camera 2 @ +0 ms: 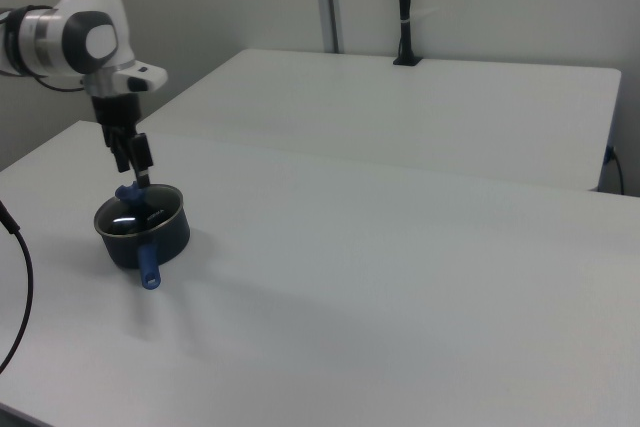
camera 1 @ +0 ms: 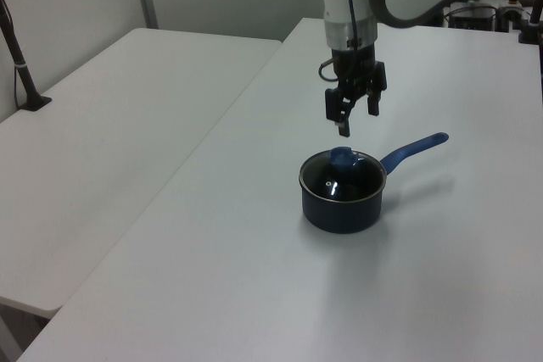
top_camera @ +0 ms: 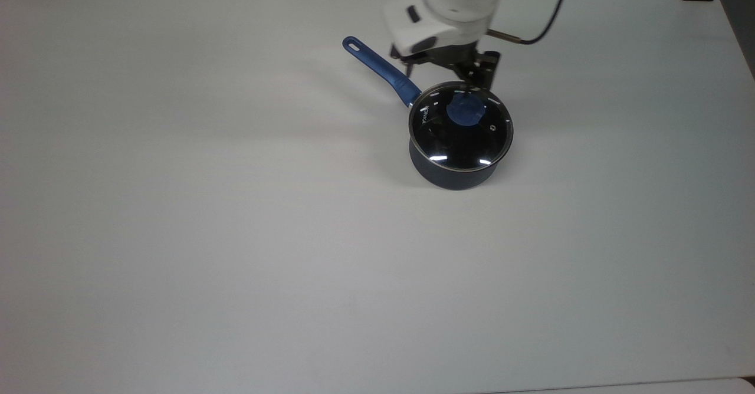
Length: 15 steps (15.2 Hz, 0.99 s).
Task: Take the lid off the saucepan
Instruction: 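Close the gripper on the blue knob and lift the glass lid up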
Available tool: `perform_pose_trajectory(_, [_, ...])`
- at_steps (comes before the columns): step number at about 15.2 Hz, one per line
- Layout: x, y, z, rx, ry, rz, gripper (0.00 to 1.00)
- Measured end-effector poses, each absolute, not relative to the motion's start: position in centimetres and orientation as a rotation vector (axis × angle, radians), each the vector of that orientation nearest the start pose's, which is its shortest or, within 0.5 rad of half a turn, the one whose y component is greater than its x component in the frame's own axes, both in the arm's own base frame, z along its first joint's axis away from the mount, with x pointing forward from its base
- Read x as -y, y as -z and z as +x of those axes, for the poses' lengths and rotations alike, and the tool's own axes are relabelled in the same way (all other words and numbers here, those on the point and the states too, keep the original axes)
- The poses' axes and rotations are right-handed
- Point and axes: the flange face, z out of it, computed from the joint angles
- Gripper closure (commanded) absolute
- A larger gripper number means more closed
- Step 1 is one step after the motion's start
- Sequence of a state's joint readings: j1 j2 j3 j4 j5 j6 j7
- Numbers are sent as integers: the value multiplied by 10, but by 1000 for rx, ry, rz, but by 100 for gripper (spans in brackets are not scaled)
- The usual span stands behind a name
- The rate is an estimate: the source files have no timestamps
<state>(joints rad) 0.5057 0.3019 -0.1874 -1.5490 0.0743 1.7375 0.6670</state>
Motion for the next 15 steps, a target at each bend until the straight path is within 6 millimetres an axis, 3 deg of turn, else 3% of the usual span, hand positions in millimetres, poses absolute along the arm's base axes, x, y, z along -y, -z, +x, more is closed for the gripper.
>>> perform_pose_trajectory(3, [-241,-464,602,-632,-104,-3101,5])
perform_pose_trajectory(9, [-255,-418,621,-739,-76,-3092,10])
perform_pose_trajectory(15, [-269,-421,620,-729,-55,-3090,34])
